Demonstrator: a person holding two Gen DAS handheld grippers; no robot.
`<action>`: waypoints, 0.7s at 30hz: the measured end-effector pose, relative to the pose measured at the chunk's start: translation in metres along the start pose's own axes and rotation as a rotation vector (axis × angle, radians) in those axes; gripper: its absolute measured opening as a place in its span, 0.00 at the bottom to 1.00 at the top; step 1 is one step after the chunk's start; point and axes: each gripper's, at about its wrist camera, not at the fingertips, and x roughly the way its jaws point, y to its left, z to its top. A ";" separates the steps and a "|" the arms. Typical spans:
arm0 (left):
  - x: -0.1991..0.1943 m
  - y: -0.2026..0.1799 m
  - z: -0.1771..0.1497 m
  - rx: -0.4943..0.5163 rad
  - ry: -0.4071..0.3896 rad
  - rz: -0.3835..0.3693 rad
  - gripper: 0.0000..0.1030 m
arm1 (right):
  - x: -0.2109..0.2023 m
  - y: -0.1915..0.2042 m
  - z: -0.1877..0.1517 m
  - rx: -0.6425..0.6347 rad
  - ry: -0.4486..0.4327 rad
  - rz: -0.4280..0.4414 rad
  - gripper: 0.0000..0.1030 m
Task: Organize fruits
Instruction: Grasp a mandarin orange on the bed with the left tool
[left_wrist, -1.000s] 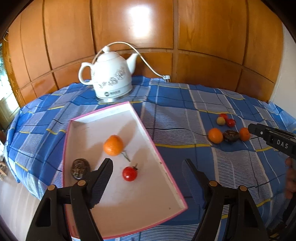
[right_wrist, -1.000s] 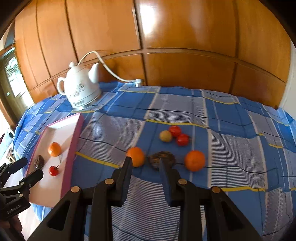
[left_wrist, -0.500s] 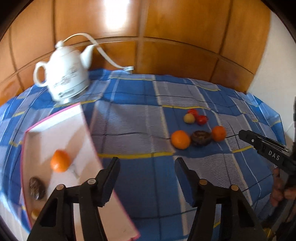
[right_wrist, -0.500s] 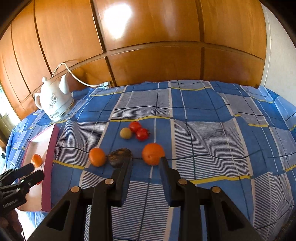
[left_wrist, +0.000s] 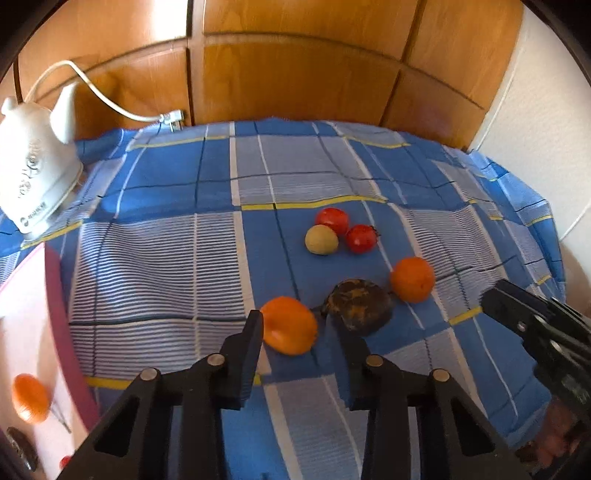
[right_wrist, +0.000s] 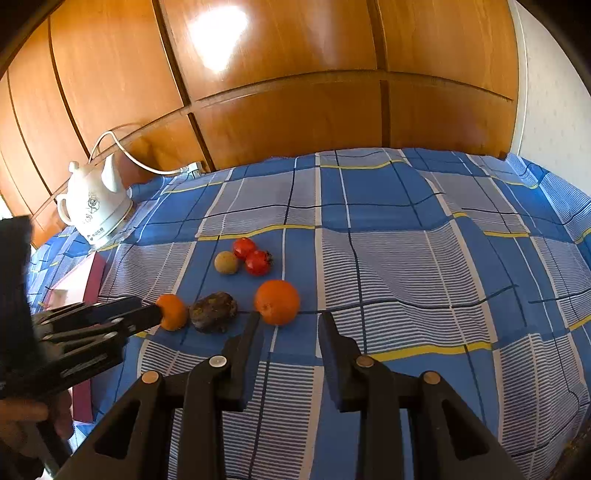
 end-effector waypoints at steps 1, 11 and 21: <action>0.004 0.001 0.000 -0.006 0.006 0.004 0.35 | 0.001 0.000 0.000 0.000 0.002 0.000 0.30; 0.009 0.008 -0.018 -0.053 -0.024 -0.026 0.34 | 0.007 -0.003 0.004 -0.005 0.016 0.000 0.30; -0.024 -0.007 -0.075 0.028 -0.093 -0.005 0.34 | 0.024 0.002 0.029 0.020 0.066 0.133 0.29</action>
